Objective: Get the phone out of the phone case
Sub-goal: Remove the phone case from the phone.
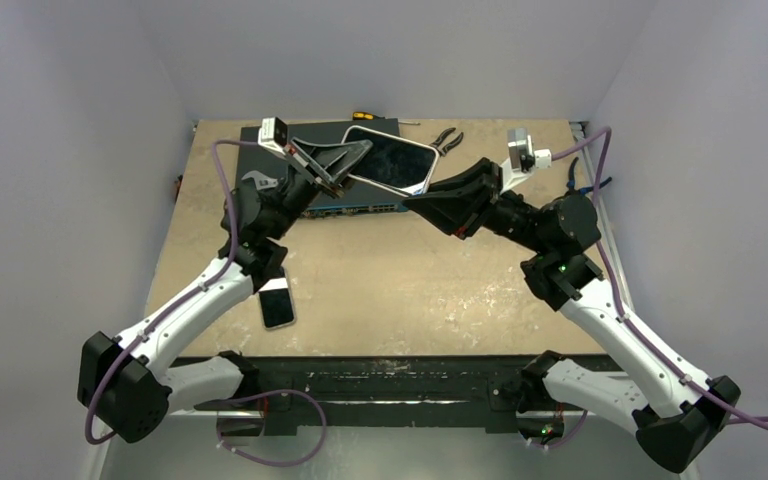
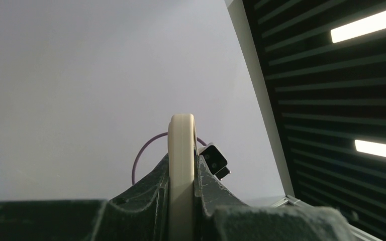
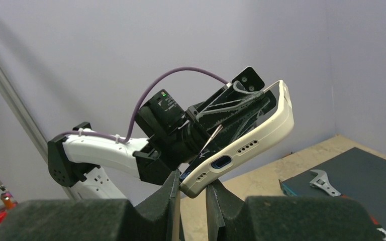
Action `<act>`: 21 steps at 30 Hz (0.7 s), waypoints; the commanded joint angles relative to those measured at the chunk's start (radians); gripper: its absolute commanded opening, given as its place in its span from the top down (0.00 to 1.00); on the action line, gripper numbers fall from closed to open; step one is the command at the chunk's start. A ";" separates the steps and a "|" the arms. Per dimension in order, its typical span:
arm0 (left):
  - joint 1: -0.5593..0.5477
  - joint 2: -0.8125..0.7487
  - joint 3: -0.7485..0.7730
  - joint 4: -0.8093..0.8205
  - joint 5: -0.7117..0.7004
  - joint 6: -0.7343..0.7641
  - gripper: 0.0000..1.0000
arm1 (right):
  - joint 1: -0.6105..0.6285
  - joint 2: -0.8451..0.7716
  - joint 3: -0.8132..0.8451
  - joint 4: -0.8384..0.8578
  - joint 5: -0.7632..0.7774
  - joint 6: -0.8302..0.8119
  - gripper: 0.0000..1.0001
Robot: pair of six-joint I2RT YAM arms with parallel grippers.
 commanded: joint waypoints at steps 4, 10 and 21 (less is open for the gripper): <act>-0.046 0.115 -0.053 -0.149 0.124 0.108 1.00 | 0.041 -0.032 0.132 0.323 -0.083 -0.001 1.00; -0.068 0.182 -0.048 -0.141 0.167 0.108 1.00 | 0.044 -0.019 0.152 0.356 -0.116 -0.006 1.00; -0.069 0.217 -0.039 -0.131 0.195 0.122 1.00 | 0.046 -0.055 0.199 0.155 -0.107 -0.199 1.00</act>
